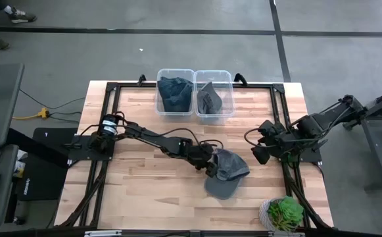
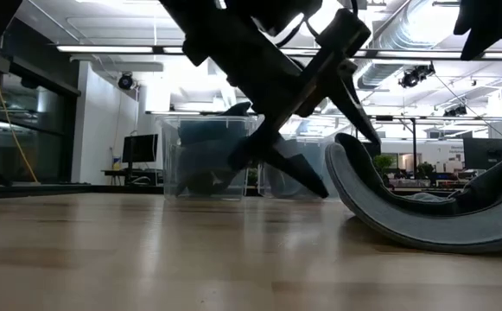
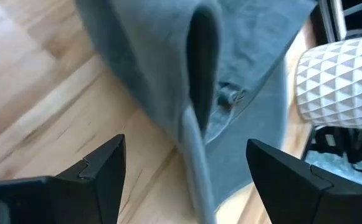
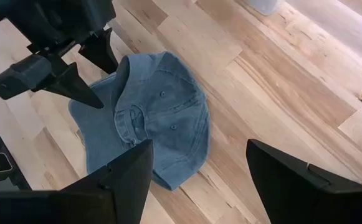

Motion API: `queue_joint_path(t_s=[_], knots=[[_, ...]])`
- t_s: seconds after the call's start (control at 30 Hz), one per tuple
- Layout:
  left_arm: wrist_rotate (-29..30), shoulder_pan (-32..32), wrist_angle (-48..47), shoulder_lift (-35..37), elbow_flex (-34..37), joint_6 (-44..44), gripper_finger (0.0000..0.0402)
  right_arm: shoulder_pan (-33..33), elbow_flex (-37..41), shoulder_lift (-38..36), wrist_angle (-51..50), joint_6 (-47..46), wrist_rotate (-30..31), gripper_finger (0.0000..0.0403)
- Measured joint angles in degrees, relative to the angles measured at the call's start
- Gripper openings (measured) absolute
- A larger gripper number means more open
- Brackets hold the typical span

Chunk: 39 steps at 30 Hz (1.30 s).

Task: Pick & Place hat
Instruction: Put the gray cap into the right transparent bin

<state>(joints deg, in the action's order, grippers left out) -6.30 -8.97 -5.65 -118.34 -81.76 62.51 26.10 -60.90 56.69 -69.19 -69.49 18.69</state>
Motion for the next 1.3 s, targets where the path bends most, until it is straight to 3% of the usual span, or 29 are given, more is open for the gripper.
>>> queue_joint_path(t_s=[0.97, 1.3], knots=[[-2.7, 2.6, 2.1, 0.0, -0.1, -1.9, 0.0275, 0.1, 0.0, 0.0, -0.1, 1.4, 2.2, 0.0251], [-6.6, 2.1, 3.4, -3.0, -0.3, -0.1, 0.0275, 0.1, 0.0, 0.0, -0.2, 1.6, 2.4, 0.0251]])
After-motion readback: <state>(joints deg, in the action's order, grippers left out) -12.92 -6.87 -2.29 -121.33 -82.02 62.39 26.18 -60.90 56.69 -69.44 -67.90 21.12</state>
